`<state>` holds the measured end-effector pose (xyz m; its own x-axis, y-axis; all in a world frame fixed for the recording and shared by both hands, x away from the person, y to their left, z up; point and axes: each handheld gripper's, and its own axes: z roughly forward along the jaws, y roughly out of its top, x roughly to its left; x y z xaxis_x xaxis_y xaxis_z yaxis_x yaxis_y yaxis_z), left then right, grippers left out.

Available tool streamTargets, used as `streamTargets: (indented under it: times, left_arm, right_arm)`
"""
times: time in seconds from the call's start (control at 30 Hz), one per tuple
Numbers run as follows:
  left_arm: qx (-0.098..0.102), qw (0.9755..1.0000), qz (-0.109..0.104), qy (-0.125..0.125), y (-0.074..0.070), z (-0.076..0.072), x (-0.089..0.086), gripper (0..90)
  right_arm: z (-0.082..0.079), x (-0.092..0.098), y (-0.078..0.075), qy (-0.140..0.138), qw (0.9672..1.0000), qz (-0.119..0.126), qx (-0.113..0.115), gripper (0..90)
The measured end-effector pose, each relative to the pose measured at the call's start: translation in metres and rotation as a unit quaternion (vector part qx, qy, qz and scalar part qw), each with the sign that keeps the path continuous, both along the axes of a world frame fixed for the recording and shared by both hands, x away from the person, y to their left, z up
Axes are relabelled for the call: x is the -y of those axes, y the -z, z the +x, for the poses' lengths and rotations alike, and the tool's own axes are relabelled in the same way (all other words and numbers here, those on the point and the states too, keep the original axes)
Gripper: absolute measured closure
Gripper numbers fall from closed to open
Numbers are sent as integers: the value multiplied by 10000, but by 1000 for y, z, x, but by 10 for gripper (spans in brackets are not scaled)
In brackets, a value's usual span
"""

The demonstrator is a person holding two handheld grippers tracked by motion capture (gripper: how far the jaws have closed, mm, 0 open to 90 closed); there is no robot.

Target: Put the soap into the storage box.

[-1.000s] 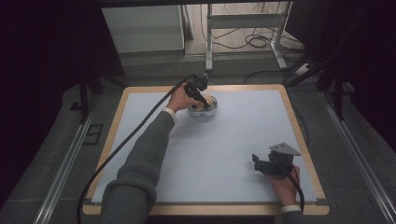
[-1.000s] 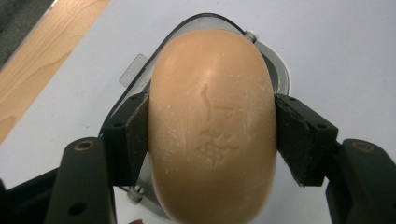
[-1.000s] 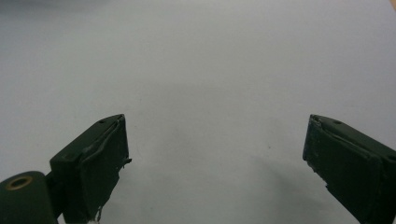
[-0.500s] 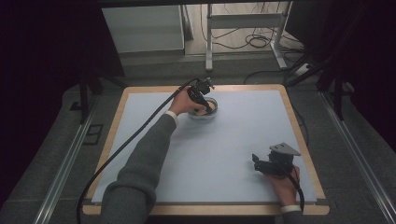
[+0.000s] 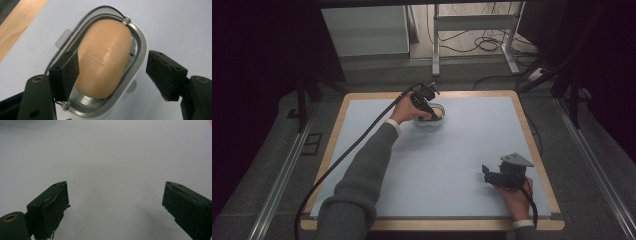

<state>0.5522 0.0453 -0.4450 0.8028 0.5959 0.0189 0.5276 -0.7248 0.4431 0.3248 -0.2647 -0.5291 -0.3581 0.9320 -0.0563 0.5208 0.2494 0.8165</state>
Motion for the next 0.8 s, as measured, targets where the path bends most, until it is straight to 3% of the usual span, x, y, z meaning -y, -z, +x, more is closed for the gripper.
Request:
streamTargets:
  times: [0.37, 0.57, 0.8]
  left_arm:
    - [253, 9993, -259, -131, -16, -24, -22, 260]
    - [373, 9981, -405, -287, -19, -49, -48, 230]
    - [565, 9957, -622, -385, -16, -89, -78, 196]
  right_arm:
    - [0, 0, 0, -3, 10000, -18, 12, 67]
    - [0, 0, 0, 15, 10000, 8, -4, 67]
    - [0, 0, 0, 35, 10000, -10, -4, 67]
